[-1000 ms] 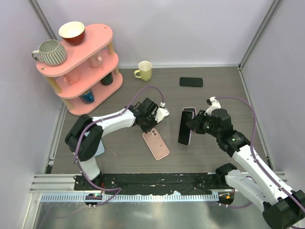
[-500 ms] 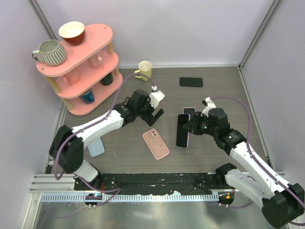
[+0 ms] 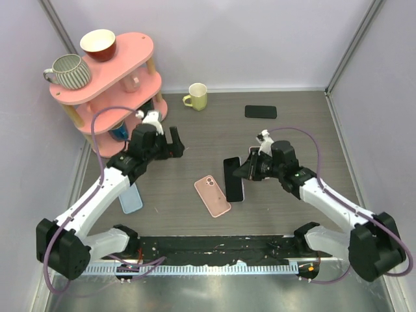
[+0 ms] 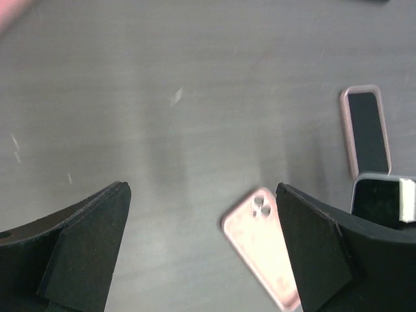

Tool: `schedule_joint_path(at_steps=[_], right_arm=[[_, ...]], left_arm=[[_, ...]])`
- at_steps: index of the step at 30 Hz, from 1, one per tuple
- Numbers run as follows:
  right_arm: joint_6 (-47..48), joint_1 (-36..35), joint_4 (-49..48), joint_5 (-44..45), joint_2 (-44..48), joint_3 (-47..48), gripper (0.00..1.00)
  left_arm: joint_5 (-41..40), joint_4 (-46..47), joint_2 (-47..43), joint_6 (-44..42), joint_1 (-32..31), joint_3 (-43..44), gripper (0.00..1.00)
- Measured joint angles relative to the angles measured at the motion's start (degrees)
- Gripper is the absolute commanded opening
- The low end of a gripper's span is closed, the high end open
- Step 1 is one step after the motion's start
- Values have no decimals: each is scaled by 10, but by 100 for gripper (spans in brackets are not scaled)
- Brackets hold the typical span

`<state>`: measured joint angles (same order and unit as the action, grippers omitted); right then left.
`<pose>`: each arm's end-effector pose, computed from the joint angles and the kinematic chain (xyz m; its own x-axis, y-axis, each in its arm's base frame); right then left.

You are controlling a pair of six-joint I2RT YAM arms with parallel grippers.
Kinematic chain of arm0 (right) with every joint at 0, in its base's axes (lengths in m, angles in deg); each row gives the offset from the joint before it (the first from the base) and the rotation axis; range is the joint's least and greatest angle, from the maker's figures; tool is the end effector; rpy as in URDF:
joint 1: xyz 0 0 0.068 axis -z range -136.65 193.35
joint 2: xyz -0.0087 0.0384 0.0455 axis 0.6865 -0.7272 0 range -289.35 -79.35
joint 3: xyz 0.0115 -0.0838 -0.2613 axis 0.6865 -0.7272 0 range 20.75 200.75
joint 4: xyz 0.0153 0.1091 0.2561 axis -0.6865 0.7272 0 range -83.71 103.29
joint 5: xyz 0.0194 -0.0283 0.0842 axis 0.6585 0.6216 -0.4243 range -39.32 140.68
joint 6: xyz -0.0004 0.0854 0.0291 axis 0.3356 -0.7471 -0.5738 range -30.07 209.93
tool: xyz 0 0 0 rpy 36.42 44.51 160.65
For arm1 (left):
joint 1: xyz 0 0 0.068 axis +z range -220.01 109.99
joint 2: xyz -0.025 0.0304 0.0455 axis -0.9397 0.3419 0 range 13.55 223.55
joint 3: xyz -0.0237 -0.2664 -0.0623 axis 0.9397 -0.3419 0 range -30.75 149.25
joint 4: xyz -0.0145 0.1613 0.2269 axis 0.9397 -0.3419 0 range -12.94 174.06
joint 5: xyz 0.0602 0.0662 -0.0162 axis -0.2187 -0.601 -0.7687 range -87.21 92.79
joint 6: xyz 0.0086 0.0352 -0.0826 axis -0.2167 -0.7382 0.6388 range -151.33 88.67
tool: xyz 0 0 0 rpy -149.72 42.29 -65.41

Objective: Put the phone into the phone case

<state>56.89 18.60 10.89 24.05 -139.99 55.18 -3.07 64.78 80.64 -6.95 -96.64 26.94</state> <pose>0.2374 0.1492 0.2080 -0.7845 0.1750 -0.5950 -0.3533 0.6623 0.6607 0.2910 -0.1368 0.3006 -0.5417 -0.1876 -0.8194 0.1561 0.9354 -0.3174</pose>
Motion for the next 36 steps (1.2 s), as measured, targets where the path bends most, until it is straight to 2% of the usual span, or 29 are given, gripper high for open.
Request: schedule_joint_path(at_steps=[1, 3, 8, 18, 24, 29, 35, 36], right_arm=[[0, -5, -11, -7, -16, 0, 3], [0, -19, -30, -22, -51, 1, 3], [18, -53, -50, -67, -139, 27, 3], [88, -63, -17, -138, -318, 168, 2], [114, -63, 17, -147, -348, 180, 2], [132, -71, 44, -148, -359, 180, 2], [135, -81, 49, -149, -364, 180, 2], [135, -82, 49, -149, -367, 181, 2]], left_arm=[[12, -8, -13, 23, 6, -28, 91], [32, -27, -31, 62, 12, -78, 85], [90, -49, -35, 154, 13, -160, 80], [148, -52, 49, 207, 13, -170, 70], [184, -33, 65, 223, 13, -170, 67], [196, -19, 80, 232, 13, -178, 60], [211, -7, 109, 238, 13, -189, 43], [215, -5, 113, 239, 13, -190, 37]])
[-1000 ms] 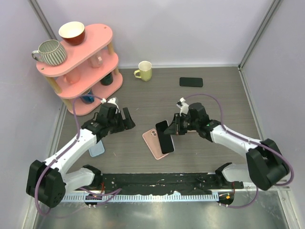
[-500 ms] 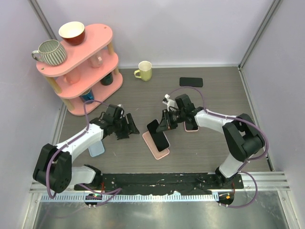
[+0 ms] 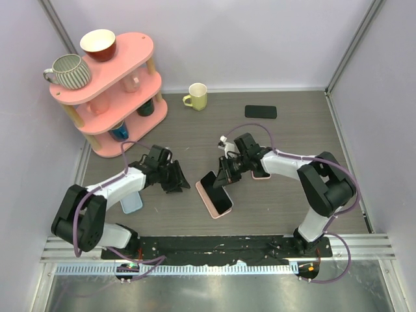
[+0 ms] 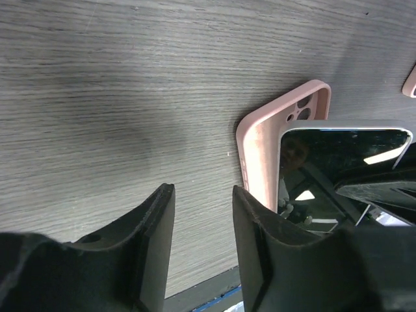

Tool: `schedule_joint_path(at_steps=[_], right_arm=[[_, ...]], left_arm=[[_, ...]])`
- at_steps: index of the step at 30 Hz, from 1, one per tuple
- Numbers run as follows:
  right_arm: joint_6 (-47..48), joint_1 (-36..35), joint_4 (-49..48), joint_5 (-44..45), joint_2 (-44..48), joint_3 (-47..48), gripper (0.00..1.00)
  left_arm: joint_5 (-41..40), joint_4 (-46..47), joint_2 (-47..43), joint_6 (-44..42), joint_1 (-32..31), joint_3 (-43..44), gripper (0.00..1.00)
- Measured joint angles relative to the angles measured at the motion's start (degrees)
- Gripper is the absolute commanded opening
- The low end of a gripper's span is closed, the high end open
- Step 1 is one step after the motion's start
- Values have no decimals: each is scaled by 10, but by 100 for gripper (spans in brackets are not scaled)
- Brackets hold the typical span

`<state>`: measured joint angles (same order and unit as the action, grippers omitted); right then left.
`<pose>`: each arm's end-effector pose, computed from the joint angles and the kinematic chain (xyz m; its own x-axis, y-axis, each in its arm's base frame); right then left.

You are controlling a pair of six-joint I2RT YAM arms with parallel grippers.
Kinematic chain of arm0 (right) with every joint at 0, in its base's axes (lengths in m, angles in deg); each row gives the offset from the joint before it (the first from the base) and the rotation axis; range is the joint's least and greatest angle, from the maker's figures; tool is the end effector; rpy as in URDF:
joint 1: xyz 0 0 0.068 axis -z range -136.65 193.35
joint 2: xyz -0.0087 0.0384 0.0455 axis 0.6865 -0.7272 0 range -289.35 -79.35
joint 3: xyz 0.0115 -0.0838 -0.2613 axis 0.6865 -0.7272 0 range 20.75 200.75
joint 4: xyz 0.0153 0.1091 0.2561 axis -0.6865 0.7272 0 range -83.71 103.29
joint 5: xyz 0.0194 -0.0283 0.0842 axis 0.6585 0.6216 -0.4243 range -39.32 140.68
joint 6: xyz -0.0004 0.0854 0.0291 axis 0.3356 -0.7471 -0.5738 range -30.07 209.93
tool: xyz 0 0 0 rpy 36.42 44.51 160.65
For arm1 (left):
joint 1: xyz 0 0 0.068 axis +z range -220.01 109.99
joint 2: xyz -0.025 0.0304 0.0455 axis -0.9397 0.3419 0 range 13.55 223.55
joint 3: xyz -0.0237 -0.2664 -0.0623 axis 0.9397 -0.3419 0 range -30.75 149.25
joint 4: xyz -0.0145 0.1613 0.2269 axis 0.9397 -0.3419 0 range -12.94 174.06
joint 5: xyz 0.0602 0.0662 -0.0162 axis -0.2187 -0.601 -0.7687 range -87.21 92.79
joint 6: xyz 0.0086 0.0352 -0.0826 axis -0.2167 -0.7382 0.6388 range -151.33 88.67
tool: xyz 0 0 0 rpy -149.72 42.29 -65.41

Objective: Put the phone into the phone case

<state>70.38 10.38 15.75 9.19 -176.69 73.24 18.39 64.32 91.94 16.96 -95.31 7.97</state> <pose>0.2743 0.2416 0.1249 -0.8870 -0.2765 -0.3699 -0.4618 0.5418 0.7022 0.2482 -0.1414 0.1214 -0.9175 -0.3615 -0.1659 -0.2247 0.8152 -0.5338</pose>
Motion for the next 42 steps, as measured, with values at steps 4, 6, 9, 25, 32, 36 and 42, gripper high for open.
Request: schedule_joint_path(at_steps=[4, 6, 9, 25, 32, 36, 42], right_arm=[[-5, -7, -7, 0, -17, 0, 2], [-13, -11, -11, 0, -25, 0, 1], [-24, -16, -19, 0, -31, 0, 1], [-148, -22, -185, 9, -32, -75, 1], [-188, -22, -240, 14, -32, -103, 1], [-211, -22, -277, 17, -32, -123, 1], [-239, -22, -319, 22, -32, -143, 1]], left_arm=[[16, 20, 12, 11, 0, -6, 16], [24, 32, 21, 14, 0, -8, 6], [34, 48, 42, 19, 0, -9, 1], [100, 183, 82, 85, -7, -69, 0], [101, 216, 73, 112, -34, -93, 0], [90, 229, 50, 127, -55, -117, 0], [78, 237, 19, 153, -100, -148, 0]])
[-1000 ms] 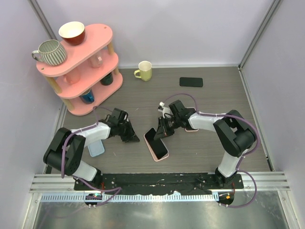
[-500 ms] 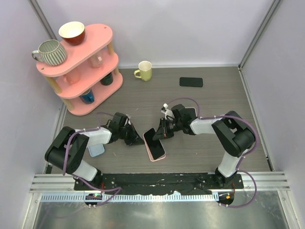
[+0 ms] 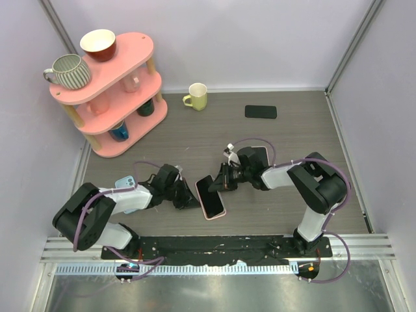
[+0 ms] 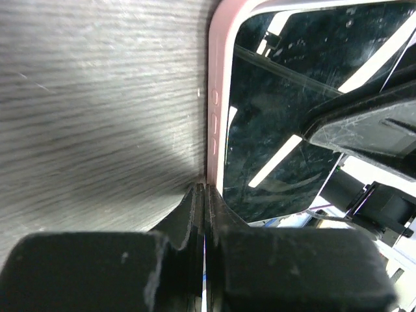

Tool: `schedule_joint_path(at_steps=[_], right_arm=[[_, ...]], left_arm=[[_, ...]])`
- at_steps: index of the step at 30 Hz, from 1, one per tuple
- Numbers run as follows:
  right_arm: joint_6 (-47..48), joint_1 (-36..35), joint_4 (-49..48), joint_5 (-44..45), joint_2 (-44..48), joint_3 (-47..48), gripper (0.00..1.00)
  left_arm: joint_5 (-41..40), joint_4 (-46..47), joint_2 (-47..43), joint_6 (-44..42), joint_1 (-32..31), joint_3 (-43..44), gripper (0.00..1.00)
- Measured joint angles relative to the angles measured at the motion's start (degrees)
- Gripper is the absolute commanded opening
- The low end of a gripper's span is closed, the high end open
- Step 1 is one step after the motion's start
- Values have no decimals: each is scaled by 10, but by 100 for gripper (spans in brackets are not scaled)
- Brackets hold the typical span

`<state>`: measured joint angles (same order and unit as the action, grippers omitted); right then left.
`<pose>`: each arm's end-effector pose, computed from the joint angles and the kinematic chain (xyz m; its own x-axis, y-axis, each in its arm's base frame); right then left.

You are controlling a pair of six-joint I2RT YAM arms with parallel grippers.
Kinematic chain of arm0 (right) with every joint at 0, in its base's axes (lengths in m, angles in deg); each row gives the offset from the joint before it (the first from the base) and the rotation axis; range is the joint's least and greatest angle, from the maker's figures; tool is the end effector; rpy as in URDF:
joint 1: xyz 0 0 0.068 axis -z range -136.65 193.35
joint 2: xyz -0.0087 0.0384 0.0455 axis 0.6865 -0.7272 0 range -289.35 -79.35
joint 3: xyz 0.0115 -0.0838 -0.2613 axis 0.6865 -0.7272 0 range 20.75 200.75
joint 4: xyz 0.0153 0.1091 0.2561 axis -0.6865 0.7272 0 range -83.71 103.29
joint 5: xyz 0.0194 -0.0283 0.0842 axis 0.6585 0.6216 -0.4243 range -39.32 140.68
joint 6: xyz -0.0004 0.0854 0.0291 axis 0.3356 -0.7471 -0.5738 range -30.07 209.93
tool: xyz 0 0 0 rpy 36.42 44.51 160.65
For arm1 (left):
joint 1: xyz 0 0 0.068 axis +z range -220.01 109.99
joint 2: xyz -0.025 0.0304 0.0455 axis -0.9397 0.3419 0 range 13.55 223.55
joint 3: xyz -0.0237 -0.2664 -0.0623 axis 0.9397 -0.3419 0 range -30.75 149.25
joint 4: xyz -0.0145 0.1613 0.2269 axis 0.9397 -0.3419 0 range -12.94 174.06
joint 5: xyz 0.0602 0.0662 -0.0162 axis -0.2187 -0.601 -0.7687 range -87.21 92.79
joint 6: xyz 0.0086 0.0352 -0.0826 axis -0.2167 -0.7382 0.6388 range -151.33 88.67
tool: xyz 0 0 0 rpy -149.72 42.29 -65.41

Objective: Put the phone into the phone case

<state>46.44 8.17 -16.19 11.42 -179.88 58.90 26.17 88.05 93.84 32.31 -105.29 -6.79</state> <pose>0.2556 0.2426 0.0819 -0.9604 -0.0250 -0.2774 -0.2508 0.5105 0.8225 0.1950 -0.1773 0.0724 -0.9393 -0.3428 0.0101 -0.2557 0.6803 -0.6869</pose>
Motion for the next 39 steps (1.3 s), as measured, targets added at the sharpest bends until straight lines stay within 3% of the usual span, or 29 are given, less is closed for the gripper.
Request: schedule_joint_path(at_steps=[9, 14, 25, 27, 30, 39], right_arm=[[-39, -3, -77, 22, 0, -37, 1], [-46, -8, -100, 34, 0, -45, 9], [-41, -16, -75, 60, 15, -40, 5], [-45, -17, -78, 63, 15, -42, 10], [-48, -17, -78, 65, 16, -43, 29], [-27, -30, 49, 151, 47, -7, 44]], left_arm=[[-19, 3, -3, 23, -33, -1, 0], [-12, 7, 8, 26, -33, 3, 0], [-9, 7, 13, 26, -34, 8, 0], [-9, 5, 13, 26, -35, 9, 0], [-10, -2, 13, 23, -35, 13, 0], [-35, -48, 10, 7, -45, 37, 0]])
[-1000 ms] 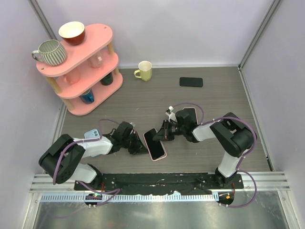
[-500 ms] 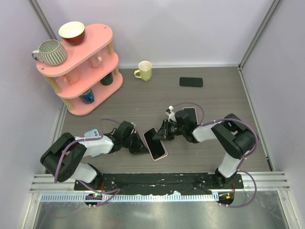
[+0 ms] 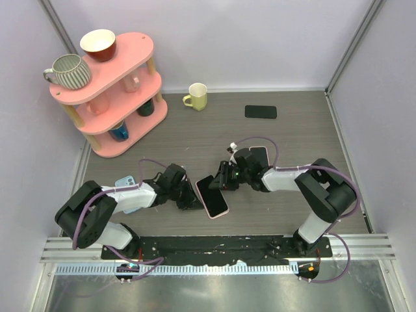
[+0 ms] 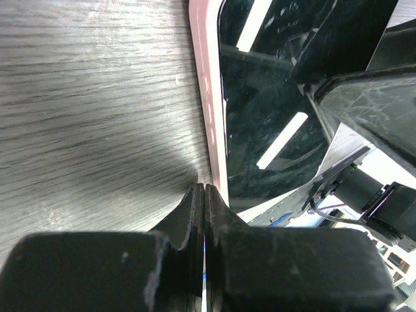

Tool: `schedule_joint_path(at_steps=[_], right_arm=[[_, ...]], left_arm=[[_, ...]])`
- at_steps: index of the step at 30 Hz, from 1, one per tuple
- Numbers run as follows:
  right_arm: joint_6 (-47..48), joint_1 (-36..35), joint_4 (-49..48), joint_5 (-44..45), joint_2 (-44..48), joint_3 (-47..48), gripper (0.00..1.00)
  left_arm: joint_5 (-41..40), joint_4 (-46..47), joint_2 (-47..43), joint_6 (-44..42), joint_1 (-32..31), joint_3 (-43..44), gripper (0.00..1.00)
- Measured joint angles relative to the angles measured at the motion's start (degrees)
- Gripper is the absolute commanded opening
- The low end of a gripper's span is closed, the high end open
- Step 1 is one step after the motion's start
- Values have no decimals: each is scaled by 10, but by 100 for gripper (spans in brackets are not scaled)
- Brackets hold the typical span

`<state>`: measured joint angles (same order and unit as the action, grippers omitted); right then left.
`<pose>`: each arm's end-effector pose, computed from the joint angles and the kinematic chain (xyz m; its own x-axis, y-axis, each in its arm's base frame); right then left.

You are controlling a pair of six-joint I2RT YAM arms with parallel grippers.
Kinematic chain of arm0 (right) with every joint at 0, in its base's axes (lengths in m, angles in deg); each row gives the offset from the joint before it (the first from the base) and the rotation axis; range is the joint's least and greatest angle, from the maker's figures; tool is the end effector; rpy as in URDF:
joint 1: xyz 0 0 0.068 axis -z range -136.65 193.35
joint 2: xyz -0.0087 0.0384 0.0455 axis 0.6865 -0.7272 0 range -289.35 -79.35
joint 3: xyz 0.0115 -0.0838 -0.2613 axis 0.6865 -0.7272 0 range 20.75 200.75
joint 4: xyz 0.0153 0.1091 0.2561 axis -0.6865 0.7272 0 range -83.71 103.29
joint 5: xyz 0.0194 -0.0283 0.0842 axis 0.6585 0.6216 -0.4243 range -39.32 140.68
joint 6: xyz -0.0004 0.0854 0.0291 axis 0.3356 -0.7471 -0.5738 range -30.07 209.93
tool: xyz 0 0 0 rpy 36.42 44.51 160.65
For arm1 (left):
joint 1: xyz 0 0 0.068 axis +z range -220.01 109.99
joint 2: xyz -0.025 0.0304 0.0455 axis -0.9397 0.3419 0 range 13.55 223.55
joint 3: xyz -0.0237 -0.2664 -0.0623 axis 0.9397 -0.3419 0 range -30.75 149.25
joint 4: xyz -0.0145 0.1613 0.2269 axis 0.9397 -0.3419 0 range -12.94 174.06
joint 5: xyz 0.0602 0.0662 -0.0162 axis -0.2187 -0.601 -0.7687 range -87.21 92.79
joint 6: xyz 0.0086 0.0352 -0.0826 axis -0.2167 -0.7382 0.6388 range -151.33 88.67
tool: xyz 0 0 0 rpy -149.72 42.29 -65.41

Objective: Put the phone into the phone case

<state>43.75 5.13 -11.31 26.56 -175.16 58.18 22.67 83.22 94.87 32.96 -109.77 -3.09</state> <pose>0.2530 0.2412 0.0888 -0.9381 0.0995 -0.3319 -0.1892 0.6554 0.7312 0.1910 -0.1947 0.0777 -0.9502 -0.3116 -0.0026 -0.2370 0.7280 -0.6433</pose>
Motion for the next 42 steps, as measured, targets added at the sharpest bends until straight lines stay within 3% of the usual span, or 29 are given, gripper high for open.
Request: schedule_joint_path(at_steps=[10, 16, 21, 23, 26, 31, 42], right_arm=[[61, -1, 180, 93, 54, 64, 52], [96, 0, 263, 139, 81, 92, 54], [122, 0, 288, 134, 89, 93, 32], [132, 0, 289, 123, 89, 91, 30], [136, 0, 283, 112, 89, 78, 24], [139, 0, 260, 82, 83, 48, 14], [100, -16, 151, 60, 75, 8, 5]], left_arm=[[-17, -31, -10, -8, 0, 7, 0], [-54, -96, -20, -35, 0, 35, 2], [-94, -154, -42, -68, 0, 68, 10], [-104, -161, -55, -78, 2, 76, 23], [-116, -162, -65, -89, 5, 83, 32], [-124, -159, -64, -94, 9, 83, 33], [-100, -66, -26, -95, 10, 61, 36]])
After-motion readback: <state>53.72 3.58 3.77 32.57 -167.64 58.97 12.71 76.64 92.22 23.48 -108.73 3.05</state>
